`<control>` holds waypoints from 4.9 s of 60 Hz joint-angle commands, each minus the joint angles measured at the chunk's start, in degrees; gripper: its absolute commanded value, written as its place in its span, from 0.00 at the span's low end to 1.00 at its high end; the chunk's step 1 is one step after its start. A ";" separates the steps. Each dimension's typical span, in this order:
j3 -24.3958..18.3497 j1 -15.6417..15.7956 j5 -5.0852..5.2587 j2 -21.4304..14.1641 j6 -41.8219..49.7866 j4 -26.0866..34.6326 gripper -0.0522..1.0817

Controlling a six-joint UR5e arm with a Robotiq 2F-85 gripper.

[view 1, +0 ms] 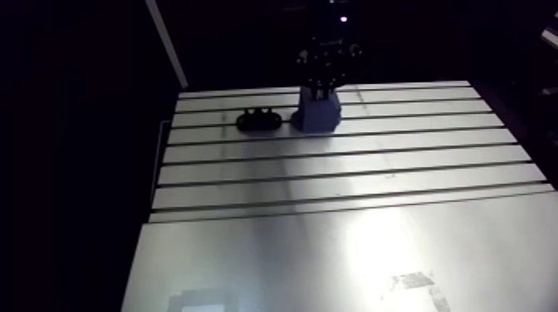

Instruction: Pick up the M10 bolt and insert it into the hex recess until seated.

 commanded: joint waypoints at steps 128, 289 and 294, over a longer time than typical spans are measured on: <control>1.11 0.51 0.56 -2.04 -18.82 0.00 0.05; -1.79 0.95 0.63 -0.46 3.88 2.07 1.00; -1.79 0.95 0.49 -0.55 3.78 1.93 1.00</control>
